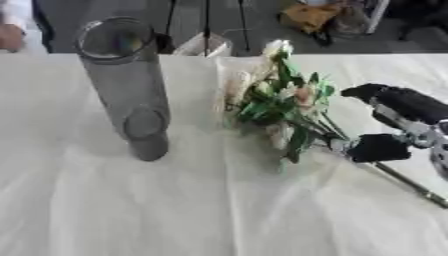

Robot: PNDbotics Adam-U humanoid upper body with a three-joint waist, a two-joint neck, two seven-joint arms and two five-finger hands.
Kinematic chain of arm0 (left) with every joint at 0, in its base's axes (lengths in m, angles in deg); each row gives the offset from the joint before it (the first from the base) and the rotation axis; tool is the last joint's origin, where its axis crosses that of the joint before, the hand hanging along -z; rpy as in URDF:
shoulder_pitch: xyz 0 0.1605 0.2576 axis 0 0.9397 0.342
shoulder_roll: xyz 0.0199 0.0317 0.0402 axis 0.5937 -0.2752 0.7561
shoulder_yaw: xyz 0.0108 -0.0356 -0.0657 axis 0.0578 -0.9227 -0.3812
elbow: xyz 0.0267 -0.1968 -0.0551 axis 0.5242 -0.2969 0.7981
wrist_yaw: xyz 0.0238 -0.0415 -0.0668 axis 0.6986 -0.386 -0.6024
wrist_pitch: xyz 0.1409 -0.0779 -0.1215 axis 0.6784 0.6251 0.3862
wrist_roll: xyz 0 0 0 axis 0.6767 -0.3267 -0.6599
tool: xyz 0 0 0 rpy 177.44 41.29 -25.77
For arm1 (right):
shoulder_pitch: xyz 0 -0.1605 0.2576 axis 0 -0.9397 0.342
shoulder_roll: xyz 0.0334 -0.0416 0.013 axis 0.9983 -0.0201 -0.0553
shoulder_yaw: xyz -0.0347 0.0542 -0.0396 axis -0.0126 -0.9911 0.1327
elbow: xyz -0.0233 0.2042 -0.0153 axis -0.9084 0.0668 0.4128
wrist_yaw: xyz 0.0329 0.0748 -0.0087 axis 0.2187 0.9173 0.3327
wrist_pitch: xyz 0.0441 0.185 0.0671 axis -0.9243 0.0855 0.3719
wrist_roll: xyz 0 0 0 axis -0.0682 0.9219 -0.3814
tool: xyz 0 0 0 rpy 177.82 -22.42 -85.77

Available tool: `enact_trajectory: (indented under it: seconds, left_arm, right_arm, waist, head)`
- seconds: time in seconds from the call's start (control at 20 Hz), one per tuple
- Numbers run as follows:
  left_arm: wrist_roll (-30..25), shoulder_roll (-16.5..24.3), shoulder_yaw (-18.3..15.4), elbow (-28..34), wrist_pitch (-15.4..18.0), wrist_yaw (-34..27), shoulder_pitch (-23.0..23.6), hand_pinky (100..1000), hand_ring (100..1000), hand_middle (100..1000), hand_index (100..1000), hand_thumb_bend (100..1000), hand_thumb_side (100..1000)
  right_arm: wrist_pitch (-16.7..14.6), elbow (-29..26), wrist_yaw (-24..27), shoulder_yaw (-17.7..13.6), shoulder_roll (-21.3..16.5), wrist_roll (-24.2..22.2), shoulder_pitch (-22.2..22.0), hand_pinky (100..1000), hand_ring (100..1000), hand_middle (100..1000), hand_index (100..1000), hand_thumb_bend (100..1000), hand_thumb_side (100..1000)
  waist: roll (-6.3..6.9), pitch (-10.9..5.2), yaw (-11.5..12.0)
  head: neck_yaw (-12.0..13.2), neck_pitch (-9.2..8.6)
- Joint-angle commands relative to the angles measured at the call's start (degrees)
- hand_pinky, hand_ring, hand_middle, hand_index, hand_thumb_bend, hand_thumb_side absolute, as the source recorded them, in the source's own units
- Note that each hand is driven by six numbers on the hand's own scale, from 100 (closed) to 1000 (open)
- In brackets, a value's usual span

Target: Arrange flowers into the vase.

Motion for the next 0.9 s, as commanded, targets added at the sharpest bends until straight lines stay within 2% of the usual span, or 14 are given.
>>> enact_trajectory:
  seconds: [0.05,0.25,0.9]
  left_arm:
    - [0.0,1.5,0.0,0.9,-0.2,0.1,-0.6,775,868,879,949,119,998]
    - [-0.1,1.4,0.1,0.9,-0.4,0.0,-0.6,775,868,878,948,114,997]
    - [-0.5,1.1,0.6,0.9,-0.5,-0.5,-1.1,773,865,877,948,100,998]
  right_arm:
    - [0.5,-0.8,0.4,-0.3,-3.0,-1.1,0.5,826,922,935,1000,286,624]
    - [0.9,-0.8,0.9,0.5,-3.1,-2.0,0.4,813,916,919,1000,353,645]
    - [3.5,-0.3,-1.8,2.9,-2.8,-3.9,0.9,819,899,907,1000,328,614]
  waist:
    - [0.01,-0.12,0.0]
    - [-0.01,-0.04,0.1]
    - [0.1,0.31,1.0]
  head:
    - [-0.5,0.46]
    - [-1.3,-0.13]
    - [-2.5,-0.55]
